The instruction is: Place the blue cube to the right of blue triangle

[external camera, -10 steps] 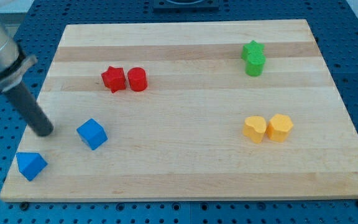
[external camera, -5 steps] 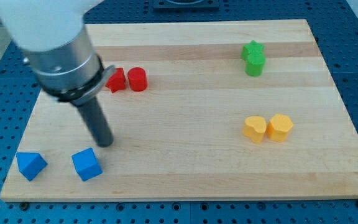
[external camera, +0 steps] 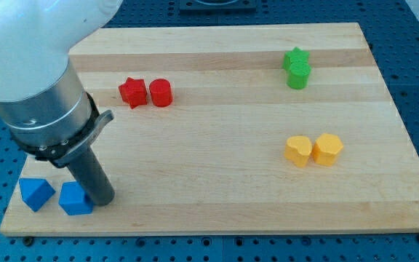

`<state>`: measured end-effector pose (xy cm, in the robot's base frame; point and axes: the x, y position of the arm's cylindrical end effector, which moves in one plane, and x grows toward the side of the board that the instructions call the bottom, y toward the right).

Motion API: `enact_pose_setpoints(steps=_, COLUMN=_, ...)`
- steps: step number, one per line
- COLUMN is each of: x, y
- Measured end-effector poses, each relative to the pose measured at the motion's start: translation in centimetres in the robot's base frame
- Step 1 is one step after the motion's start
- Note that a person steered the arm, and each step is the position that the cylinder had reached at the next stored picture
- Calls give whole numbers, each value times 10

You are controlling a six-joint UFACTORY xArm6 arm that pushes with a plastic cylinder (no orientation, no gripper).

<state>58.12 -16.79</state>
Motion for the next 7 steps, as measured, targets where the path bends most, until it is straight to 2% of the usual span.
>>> enact_pose_setpoints(steps=2, x=0, y=3)
enact_pose_setpoints(steps=4, x=30, y=0)
enact_pose_setpoints(steps=6, x=29, y=-15)
enact_pose_setpoints(steps=7, x=36, y=23)
